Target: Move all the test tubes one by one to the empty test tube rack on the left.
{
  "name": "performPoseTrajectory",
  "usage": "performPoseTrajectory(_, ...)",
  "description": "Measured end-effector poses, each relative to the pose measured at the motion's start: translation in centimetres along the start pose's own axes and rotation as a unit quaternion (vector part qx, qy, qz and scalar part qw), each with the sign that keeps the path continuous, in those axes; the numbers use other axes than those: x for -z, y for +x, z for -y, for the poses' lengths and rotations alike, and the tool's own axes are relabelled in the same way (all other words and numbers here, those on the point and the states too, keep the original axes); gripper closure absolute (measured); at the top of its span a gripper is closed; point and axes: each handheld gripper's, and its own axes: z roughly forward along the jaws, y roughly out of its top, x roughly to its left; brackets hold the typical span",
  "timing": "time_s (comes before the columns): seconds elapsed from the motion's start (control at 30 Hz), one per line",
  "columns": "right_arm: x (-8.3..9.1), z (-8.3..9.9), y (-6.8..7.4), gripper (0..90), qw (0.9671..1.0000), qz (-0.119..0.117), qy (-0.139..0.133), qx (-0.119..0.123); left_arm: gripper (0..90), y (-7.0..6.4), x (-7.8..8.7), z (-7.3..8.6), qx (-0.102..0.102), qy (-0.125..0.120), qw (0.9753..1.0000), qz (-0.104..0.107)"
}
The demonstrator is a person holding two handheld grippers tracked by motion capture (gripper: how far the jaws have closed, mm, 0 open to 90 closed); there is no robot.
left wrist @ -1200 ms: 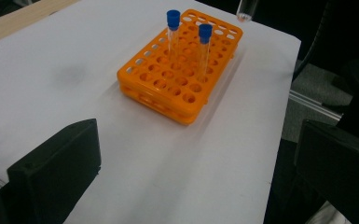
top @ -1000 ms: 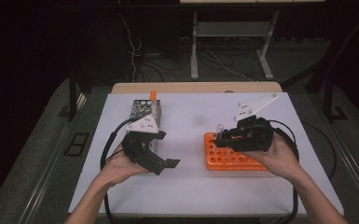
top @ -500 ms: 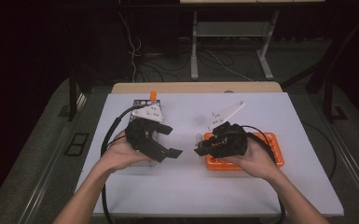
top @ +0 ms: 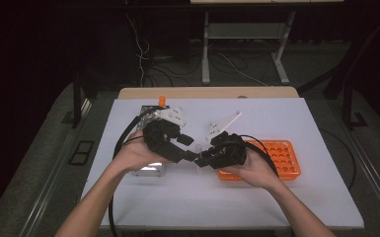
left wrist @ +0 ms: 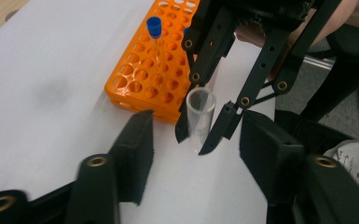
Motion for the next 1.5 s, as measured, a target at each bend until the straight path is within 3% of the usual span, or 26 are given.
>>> performPoseTrajectory(0.4, -1.7, -0.1, -0.1, 75.2, 1.0, -0.007, -0.004, 0.006, 72.9, 0.9, -1.2, 0.2, -0.001, 0.028, 0.9994, 0.018)
performPoseTrajectory(0.6, -1.8, -0.1, -0.1, 74.2, 0.9999, -0.007, -0.007, 0.003, 74.7, 1.2, -1.1, 0.2, 0.006, 0.026, 0.9992, 0.03)
performPoseTrajectory(0.7, -1.5, -0.1, -0.2, 66.8, 0.9998, -0.006, -0.016, -0.004, 74.7, 1.4, -0.7, 0.2, 0.002, 0.028, 0.9993, 0.025)
performPoseTrajectory(1.1, 1.0, 0.3, -0.6, 43.6, 0.9984, 0.017, -0.047, -0.026, 74.7, 2.8, 1.4, 0.3, 0.019, 0.018, 0.9996, -0.007)
performPoseTrajectory(1.4, 3.1, 0.9, -0.7, 11.5, 0.9952, 0.044, -0.067, -0.055, 74.7, 4.2, 3.4, 0.3, 0.036, 0.006, 0.9987, -0.036)
performPoseTrajectory(1.47, 3.8, 1.1, -0.7, 9.7, 0.9943, 0.048, -0.073, -0.061, 74.7, 4.6, 3.9, 0.4, 0.039, 0.007, 0.9982, -0.046)
performPoseTrajectory(1.5, 4.2, 1.3, -0.7, 3.7, 0.9935, 0.051, -0.079, -0.064, 74.7, 4.8, 4.1, 0.4, 0.043, 0.004, 0.9979, -0.049)
